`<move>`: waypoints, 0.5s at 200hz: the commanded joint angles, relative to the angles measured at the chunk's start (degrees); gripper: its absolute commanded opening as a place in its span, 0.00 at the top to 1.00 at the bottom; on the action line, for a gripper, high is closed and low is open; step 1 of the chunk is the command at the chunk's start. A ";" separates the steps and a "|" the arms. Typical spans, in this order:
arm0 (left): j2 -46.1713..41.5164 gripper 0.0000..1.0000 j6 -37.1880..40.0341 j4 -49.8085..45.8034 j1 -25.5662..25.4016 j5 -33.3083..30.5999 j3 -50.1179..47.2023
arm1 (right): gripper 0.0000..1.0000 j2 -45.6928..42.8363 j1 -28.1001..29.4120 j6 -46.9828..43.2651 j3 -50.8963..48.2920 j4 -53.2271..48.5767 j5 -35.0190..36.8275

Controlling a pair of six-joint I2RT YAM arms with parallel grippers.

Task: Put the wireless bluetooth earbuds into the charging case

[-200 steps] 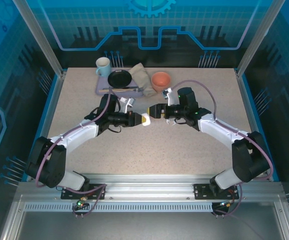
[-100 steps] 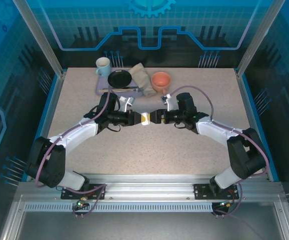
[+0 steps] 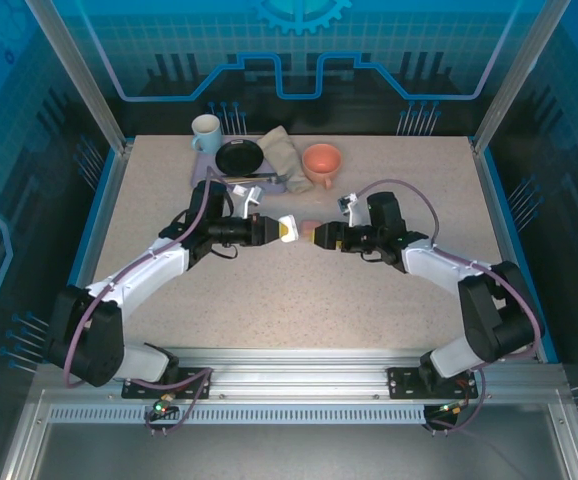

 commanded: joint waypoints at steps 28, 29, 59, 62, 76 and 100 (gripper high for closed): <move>-0.72 1.00 -1.20 6.65 0.78 2.46 -1.15 | 0.50 -1.36 -0.70 3.28 1.89 4.89 -8.37; -0.71 1.00 -1.27 6.72 0.83 2.48 -1.15 | 0.51 -1.34 -0.69 3.28 1.95 4.92 -8.45; -0.47 1.00 -1.83 7.48 0.83 2.58 -0.97 | 0.54 -0.48 0.14 3.53 4.54 4.55 -8.83; -0.44 1.00 -1.85 7.55 0.86 2.58 -0.93 | 0.54 -0.40 0.28 3.54 4.68 4.54 -8.83; -0.36 1.00 -1.96 7.65 0.80 2.65 -0.85 | 0.55 0.13 0.87 3.62 4.66 4.52 -8.63; -0.27 1.00 -2.21 7.76 0.78 2.70 -0.71 | 0.55 0.90 1.87 3.72 7.00 4.61 -8.32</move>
